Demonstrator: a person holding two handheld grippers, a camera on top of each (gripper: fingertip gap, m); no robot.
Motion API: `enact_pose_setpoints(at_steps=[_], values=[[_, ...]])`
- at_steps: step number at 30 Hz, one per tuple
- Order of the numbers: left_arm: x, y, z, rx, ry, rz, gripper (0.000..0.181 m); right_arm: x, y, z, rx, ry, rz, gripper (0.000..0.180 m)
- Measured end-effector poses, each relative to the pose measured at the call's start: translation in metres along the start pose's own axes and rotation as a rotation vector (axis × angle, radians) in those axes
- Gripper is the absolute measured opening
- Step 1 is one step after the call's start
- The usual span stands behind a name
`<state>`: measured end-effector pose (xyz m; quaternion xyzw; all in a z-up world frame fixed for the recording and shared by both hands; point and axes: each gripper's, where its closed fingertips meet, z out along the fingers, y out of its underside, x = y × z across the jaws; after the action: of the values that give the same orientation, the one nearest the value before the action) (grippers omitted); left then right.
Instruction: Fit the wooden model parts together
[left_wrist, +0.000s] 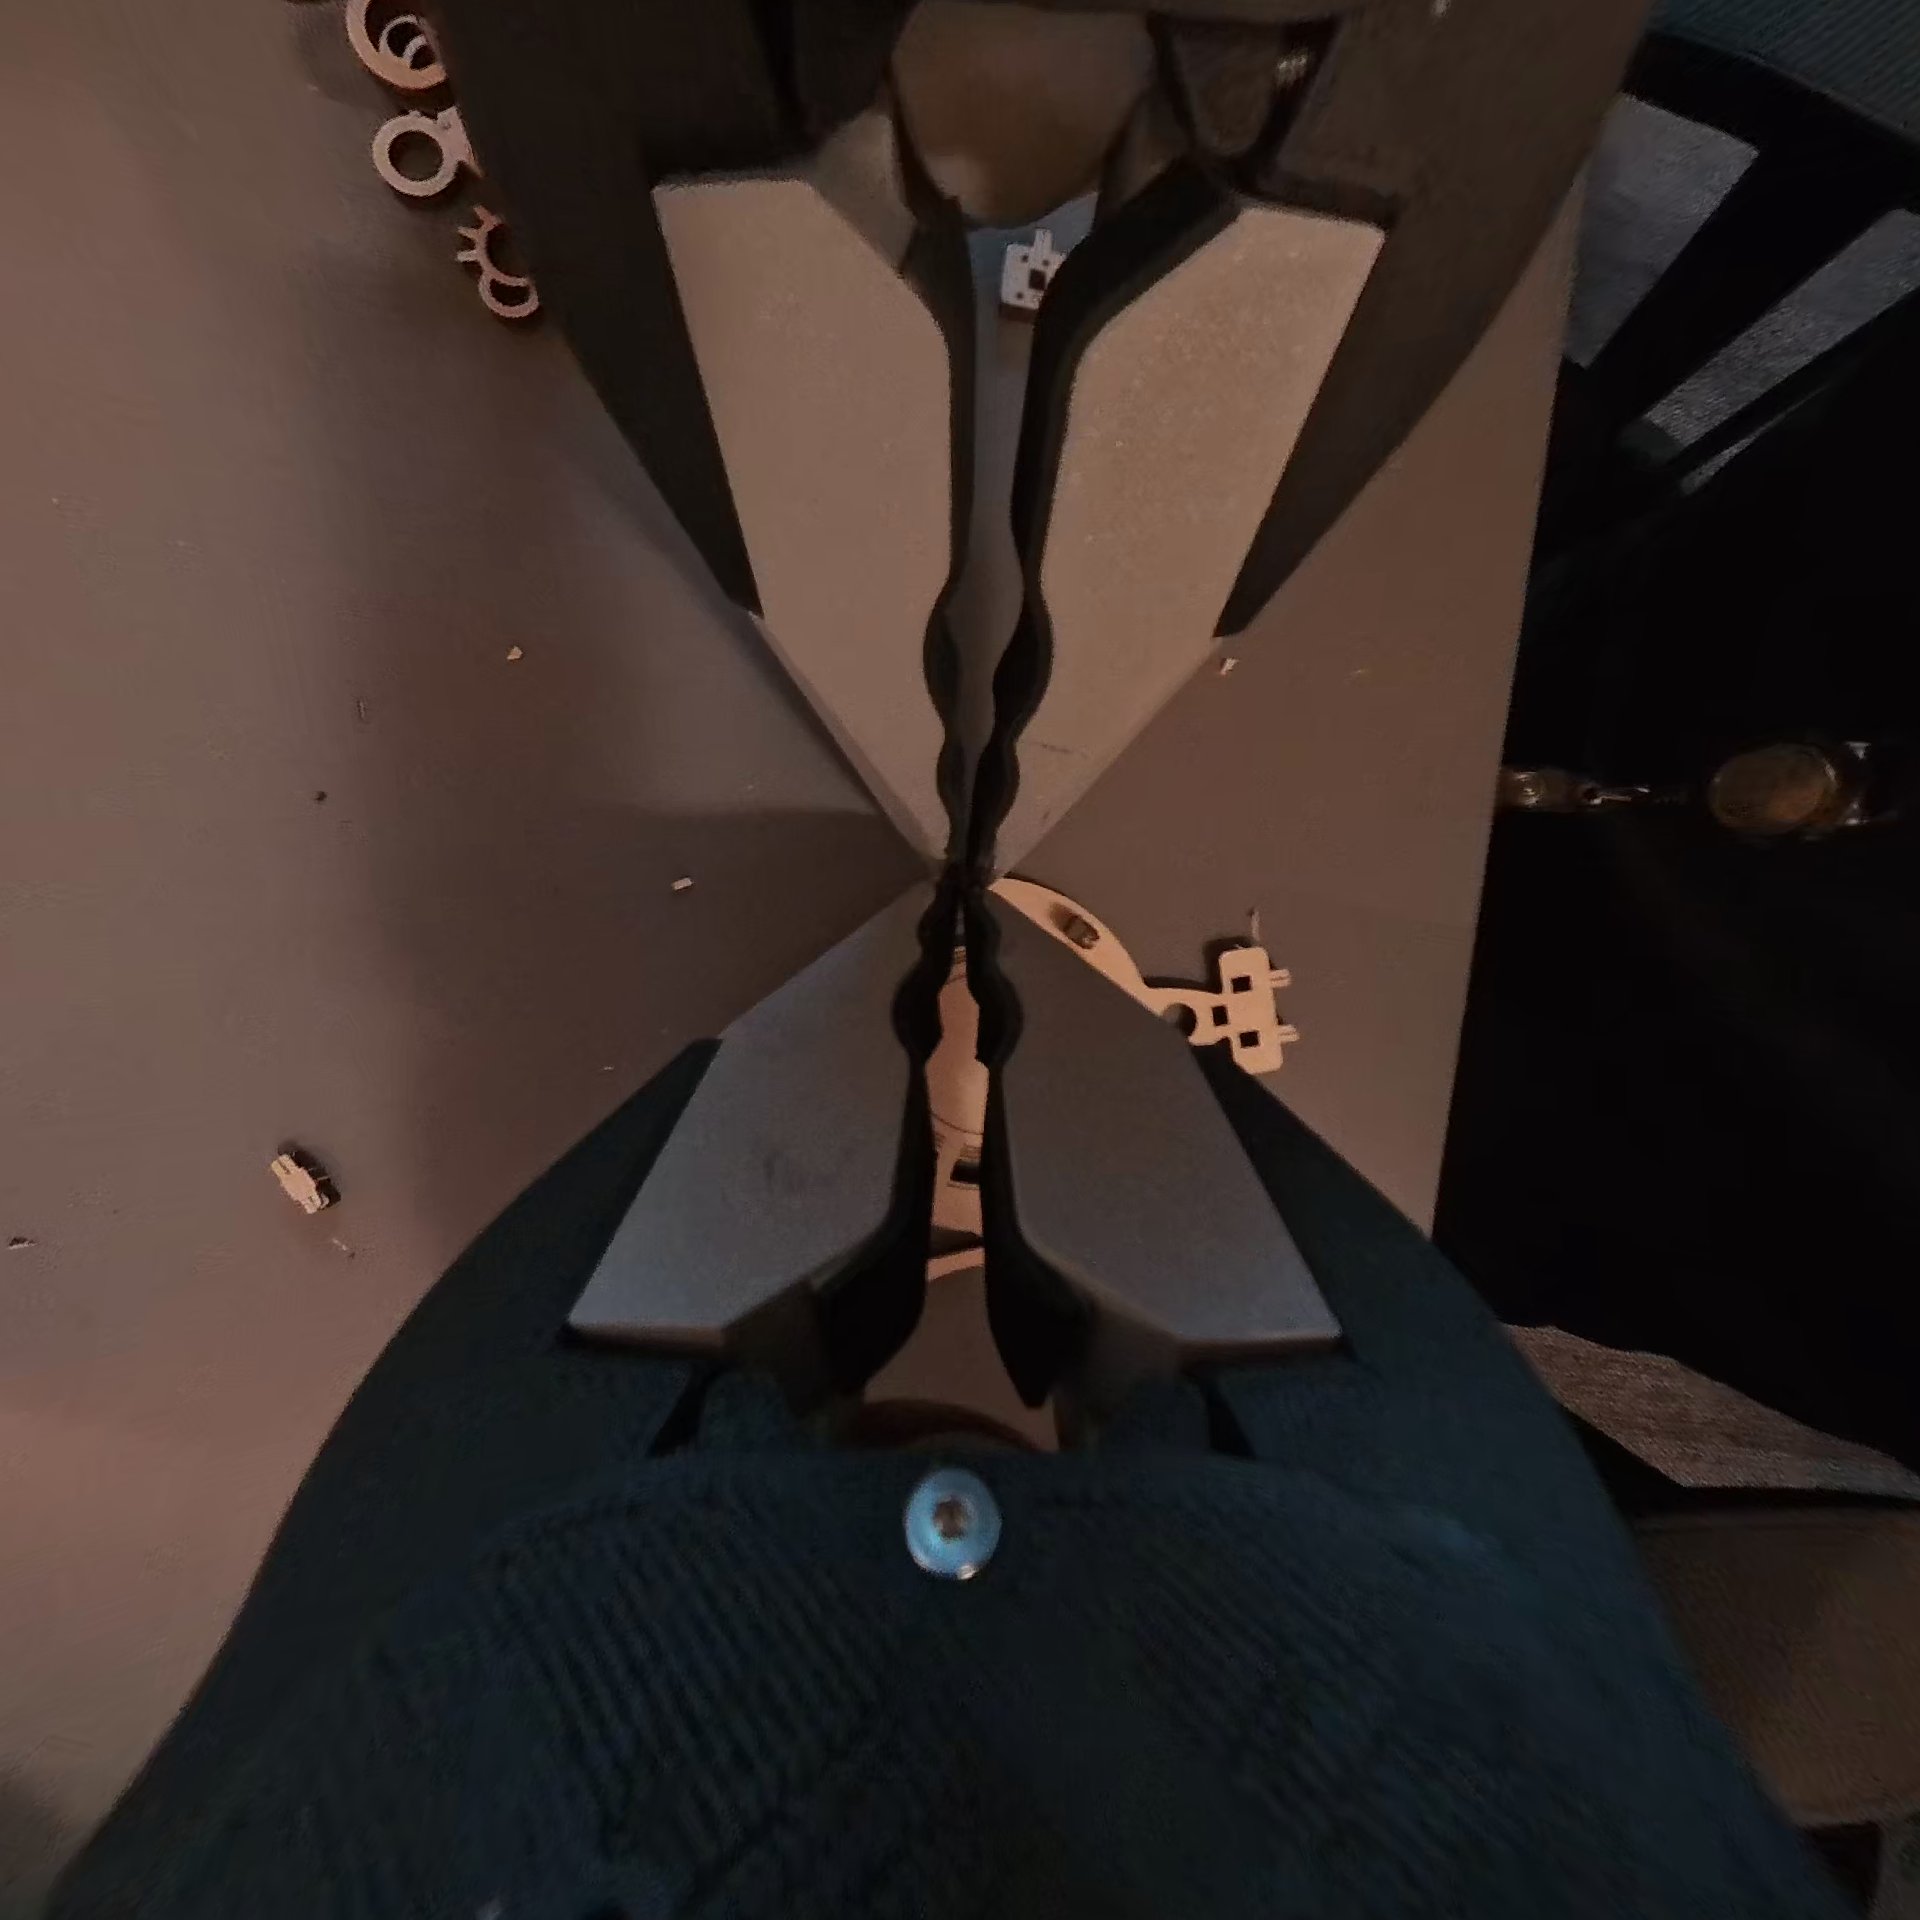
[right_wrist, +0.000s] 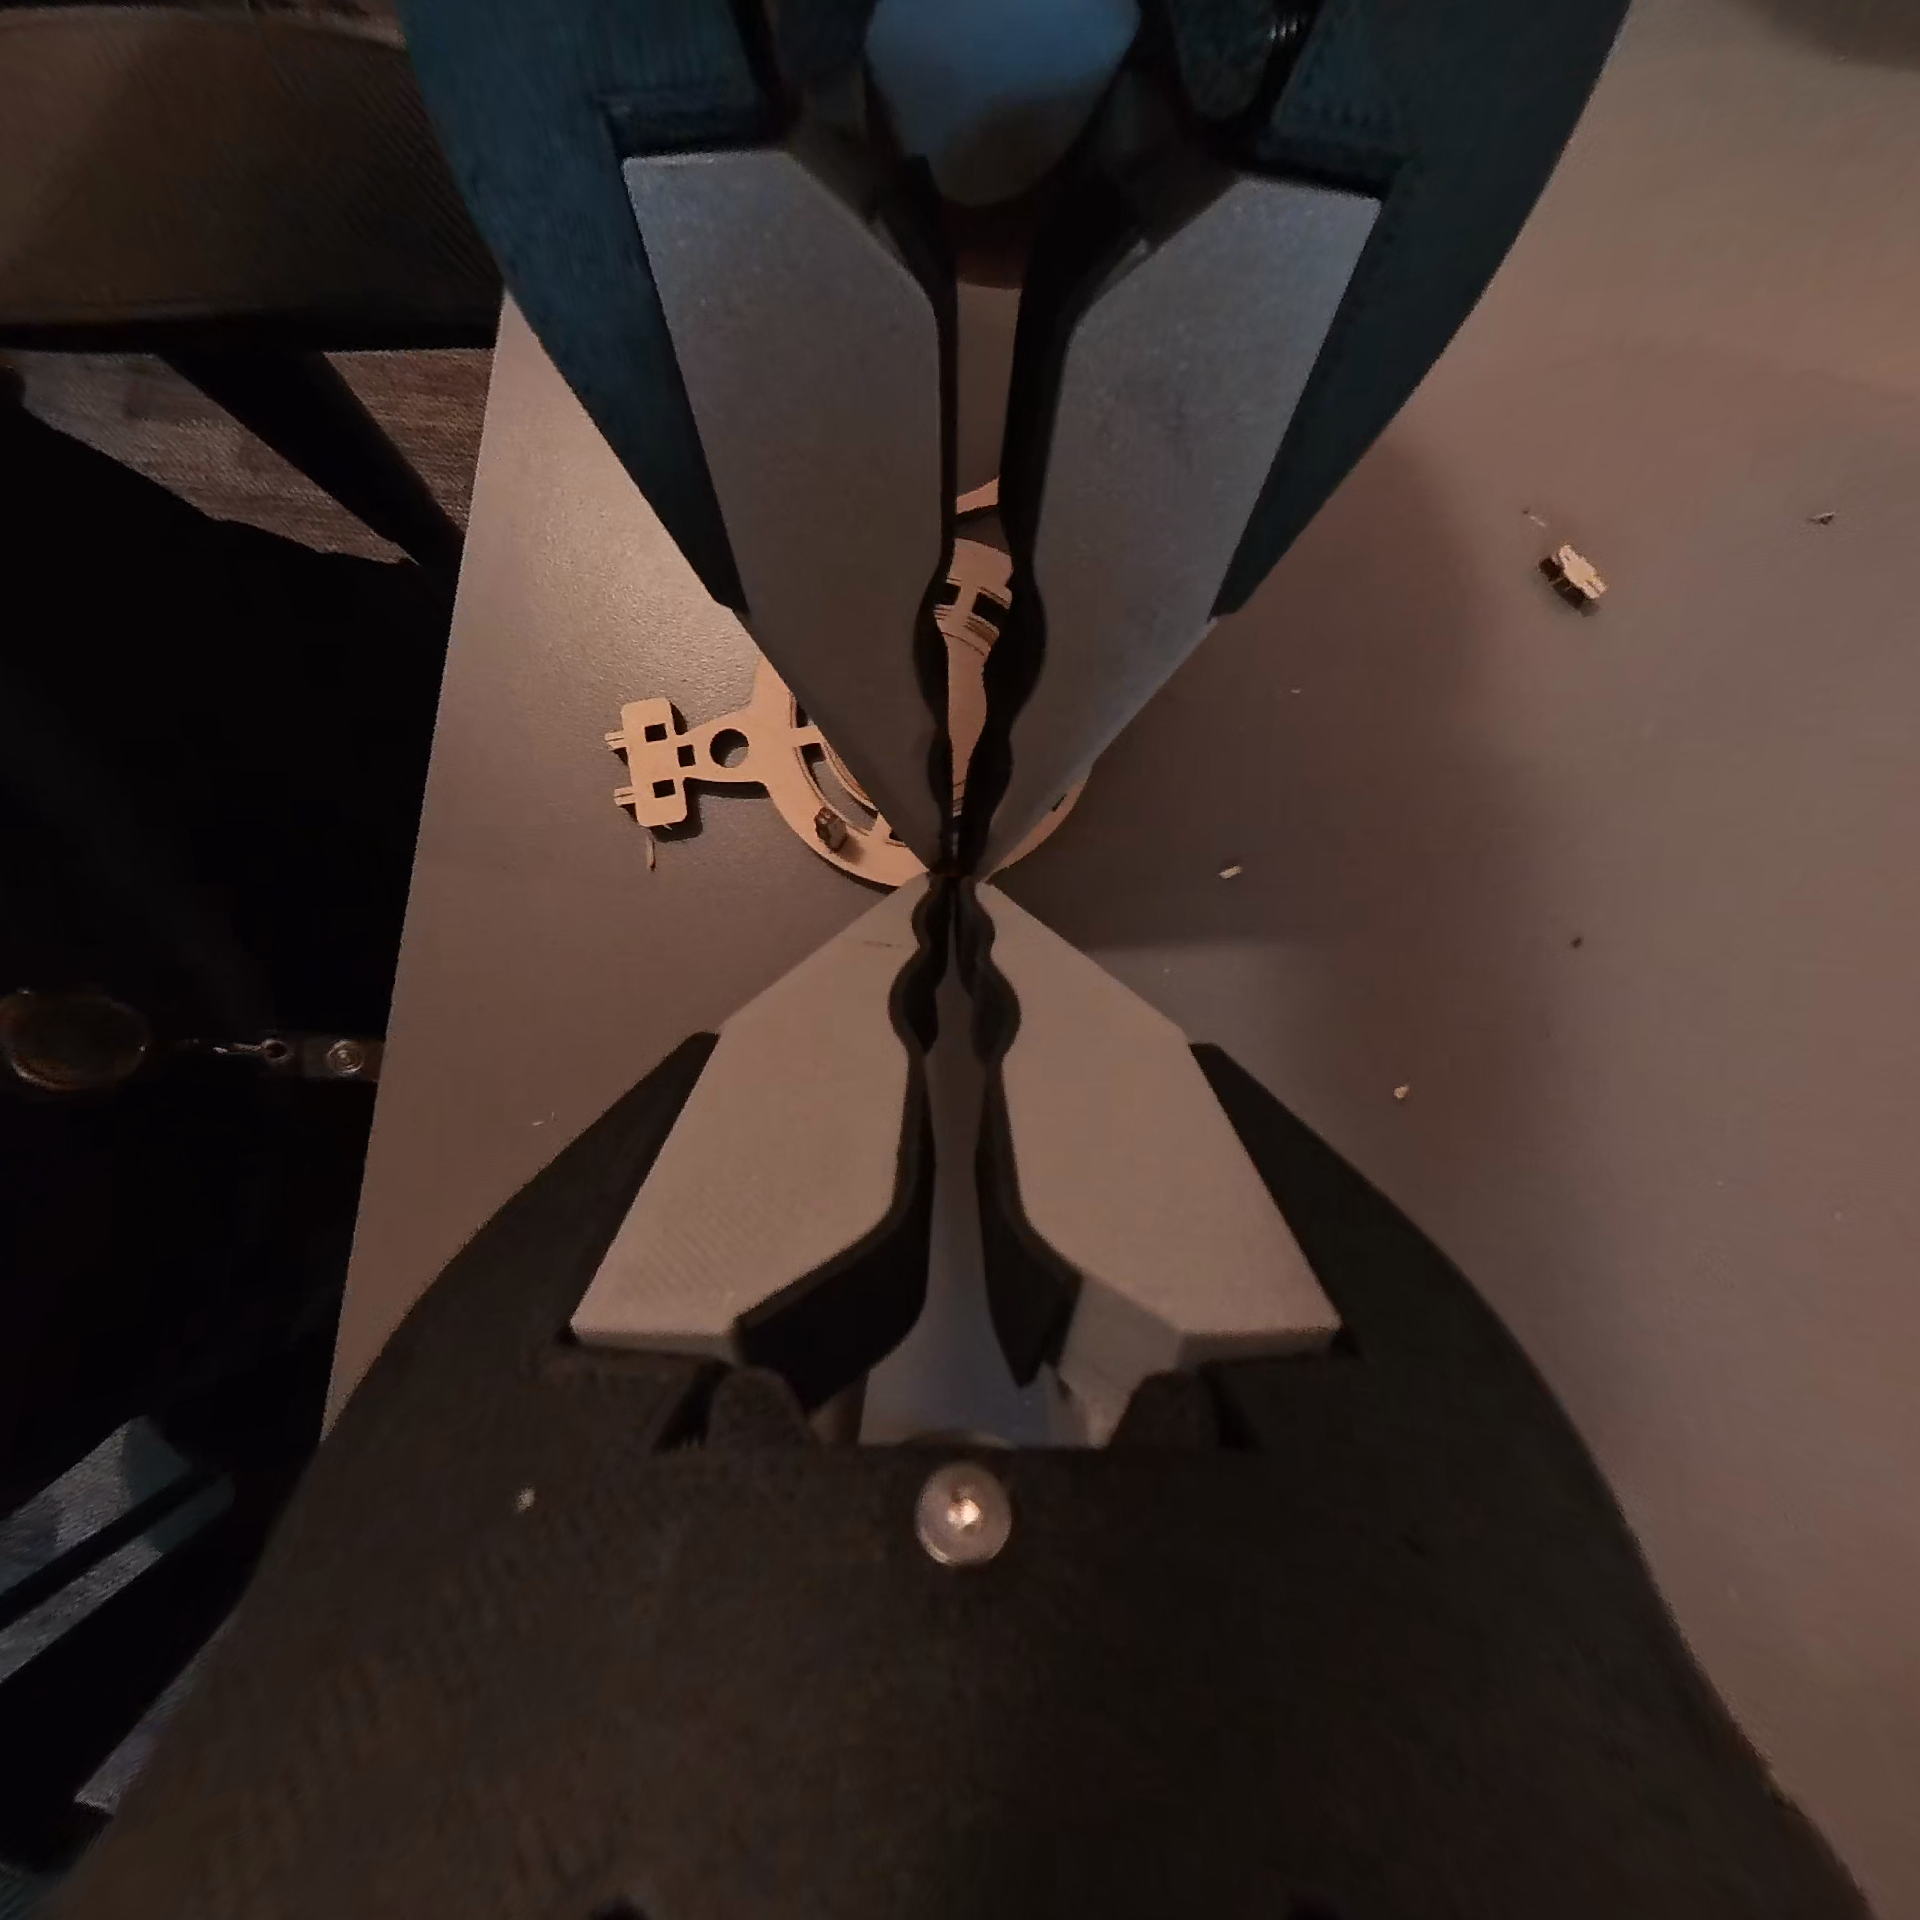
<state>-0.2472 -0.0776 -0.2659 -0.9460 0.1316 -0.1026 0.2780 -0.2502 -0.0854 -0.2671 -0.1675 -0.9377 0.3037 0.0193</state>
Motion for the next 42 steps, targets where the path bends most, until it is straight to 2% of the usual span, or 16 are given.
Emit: enact_pose_setpoints(at_steps=[10,14,20,24,28,35,42], values=[[0.000,0.000,0.000,-0.015,0.009,-0.017,0.000,0.000,0.000,0.000,0.017,-0.014,0.038,0.000],[0.000,0.002,0.000,-0.048,-0.035,0.016,0.000,-0.003,-0.001,-0.002,0.071,-0.037,0.073,0.000],[0.001,-0.001,0.001,0.001,-0.037,-0.026,0.000,-0.004,-0.021,-0.030,0.298,-0.044,0.123,0.011],[0.000,0.003,-0.007,-0.003,-0.058,-0.059,0.026,0.002,-0.020,-0.039,0.380,0.023,0.118,0.010],[0.001,-0.002,-0.021,0.055,-0.045,-0.106,0.028,0.006,-0.022,-0.046,0.437,0.034,0.132,0.009],[-0.014,0.008,-0.050,0.163,-0.154,-0.177,0.026,0.011,-0.024,-0.048,0.452,0.078,0.126,0.004],[-0.011,0.018,-0.038,0.205,-0.157,-0.190,0.023,0.004,-0.019,-0.027,0.364,0.064,0.089,0.000]])
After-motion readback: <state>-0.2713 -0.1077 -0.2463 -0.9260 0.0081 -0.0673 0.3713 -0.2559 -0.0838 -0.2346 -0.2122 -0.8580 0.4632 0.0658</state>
